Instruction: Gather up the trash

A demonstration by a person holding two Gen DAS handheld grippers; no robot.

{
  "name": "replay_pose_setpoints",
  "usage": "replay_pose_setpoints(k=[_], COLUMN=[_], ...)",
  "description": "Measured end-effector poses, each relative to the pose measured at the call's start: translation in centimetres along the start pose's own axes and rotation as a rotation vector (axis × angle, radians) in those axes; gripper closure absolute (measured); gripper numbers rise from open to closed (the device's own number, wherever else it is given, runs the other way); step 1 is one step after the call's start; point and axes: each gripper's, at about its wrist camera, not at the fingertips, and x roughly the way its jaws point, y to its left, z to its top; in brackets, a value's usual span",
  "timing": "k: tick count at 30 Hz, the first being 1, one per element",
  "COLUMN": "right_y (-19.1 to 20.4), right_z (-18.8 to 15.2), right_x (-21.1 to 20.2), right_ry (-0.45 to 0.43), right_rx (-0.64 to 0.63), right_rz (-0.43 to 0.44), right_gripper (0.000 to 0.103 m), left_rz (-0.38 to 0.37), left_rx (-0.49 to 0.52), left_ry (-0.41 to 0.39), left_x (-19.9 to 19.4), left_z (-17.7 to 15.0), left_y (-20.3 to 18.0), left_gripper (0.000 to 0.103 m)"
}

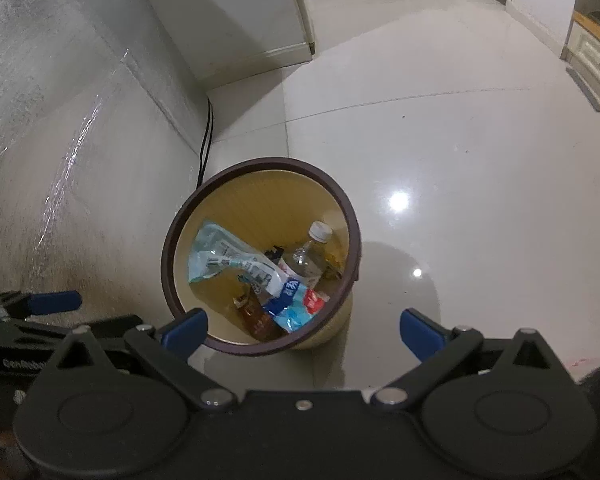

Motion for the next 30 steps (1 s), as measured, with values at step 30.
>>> replay_pose_setpoints(k=[30], right_y=[0.7], right_z=[-6.0], right_x=[-23.6], right_ry=[-0.344], right_rx=[-0.077], right_rz=[-0.021], right_gripper=[0.0], left_rz=[0.035], left_rx=[-0.074], left_ry=[-0.33], left_x=[-23.2], left_z=[-5.7], left_y=[-5.4], left_gripper=[0.0])
